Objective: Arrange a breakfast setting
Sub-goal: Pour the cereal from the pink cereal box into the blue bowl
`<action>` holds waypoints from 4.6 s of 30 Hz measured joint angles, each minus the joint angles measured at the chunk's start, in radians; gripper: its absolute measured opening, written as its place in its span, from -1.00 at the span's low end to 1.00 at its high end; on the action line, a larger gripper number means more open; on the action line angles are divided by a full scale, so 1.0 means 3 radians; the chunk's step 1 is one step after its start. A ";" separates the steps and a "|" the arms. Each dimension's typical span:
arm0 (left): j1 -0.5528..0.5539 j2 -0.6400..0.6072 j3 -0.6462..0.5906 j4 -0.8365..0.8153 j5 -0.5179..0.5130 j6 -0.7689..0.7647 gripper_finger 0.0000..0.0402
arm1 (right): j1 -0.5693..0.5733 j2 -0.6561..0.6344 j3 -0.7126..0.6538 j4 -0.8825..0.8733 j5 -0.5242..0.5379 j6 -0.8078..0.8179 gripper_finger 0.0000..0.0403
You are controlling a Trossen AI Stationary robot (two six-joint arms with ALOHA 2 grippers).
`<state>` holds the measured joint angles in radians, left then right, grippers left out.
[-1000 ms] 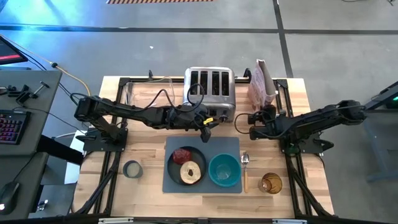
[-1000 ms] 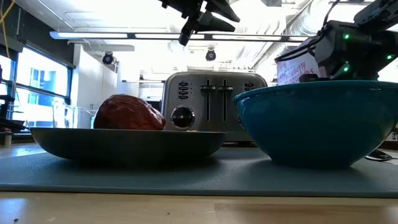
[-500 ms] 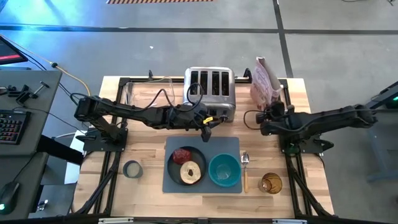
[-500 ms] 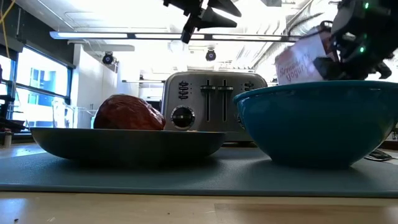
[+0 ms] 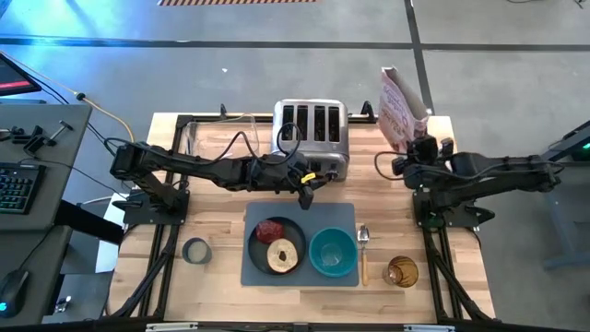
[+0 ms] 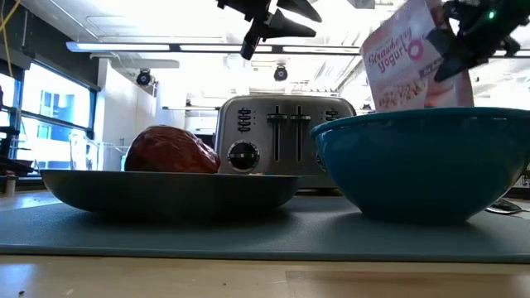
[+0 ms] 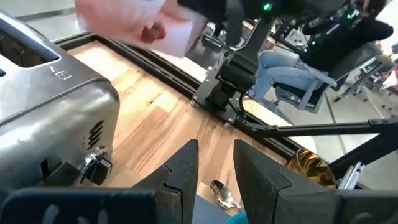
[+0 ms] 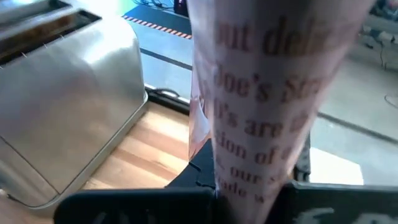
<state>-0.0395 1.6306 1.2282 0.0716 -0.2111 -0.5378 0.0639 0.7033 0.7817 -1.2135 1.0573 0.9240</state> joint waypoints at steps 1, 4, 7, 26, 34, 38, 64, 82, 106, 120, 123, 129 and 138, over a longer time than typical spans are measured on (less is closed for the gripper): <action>0.0000 0.0000 0.0000 0.0002 -0.0001 -0.0028 -0.55 | 0.0000 0.0000 0.0087 -0.0061 -0.0001 -0.0088 -1.00; 0.0000 0.0000 0.0000 0.0001 -0.0001 -0.0039 -0.55 | 0.0001 0.0000 0.0370 -0.0194 -0.0033 -0.0365 -1.00; 0.0000 0.0000 0.0000 0.0002 -0.0001 -0.0050 -0.55 | 0.0001 0.0000 0.0671 -0.0348 -0.0135 -0.0596 -1.00; 0.0051 -0.0365 -0.0003 -0.0162 0.0098 -0.0122 -0.55 | 0.0000 0.0088 0.2069 -0.1193 -0.1444 -0.1804 -1.00; 0.0050 -0.0670 -0.0003 -0.0170 0.0099 -0.0127 -0.55 | 0.0000 0.0297 0.2207 -0.1193 -0.2018 -0.2268 -1.00; 0.0047 -0.0803 -0.0003 -0.0180 0.0099 -0.0013 -0.55 | 0.0000 0.0454 0.2190 -0.1193 -0.2240 -0.2497 -1.00; -0.0005 -0.1025 -0.0001 -0.1166 0.0074 -0.0030 -0.55 | 0.0874 0.1345 0.2187 -0.1191 -0.3027 -0.3099 -1.00; -0.0005 -0.1024 -0.0001 -0.1312 0.0049 -0.0029 -0.55 | 0.1571 0.1602 0.2187 -0.1189 -0.2186 -0.3437 -1.00; -0.0004 -0.1024 -0.0001 -0.1325 0.0048 -0.0037 -0.55 | 0.1501 0.1483 0.2187 -0.1190 -0.0992 -0.4846 -1.00; -0.0004 -0.1024 -0.0001 -0.1323 0.0047 -0.0126 -0.55 | 0.1481 0.1439 0.2187 -0.1189 -0.0720 -0.6262 -1.00; -0.0004 -0.1024 -0.0001 -0.1321 -0.0019 -0.0126 -0.55 | 0.1481 0.1453 0.2187 -0.1193 -0.0646 -0.6390 -1.00; 0.0003 -0.1024 -0.0001 -0.1319 -0.0142 -0.0126 -0.55 | 0.1495 0.1488 0.2187 -0.1193 -0.0645 -0.6449 -1.00; 0.0003 -0.1023 0.0000 -0.1319 -0.0145 -0.0125 -0.55 | 0.1614 0.1695 0.2187 -0.1132 -0.0620 -0.6657 -1.00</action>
<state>-0.0387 1.3236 1.2282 -0.3241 -0.2546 -0.5753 0.5482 1.2117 1.4380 -1.5532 0.8714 -1.0731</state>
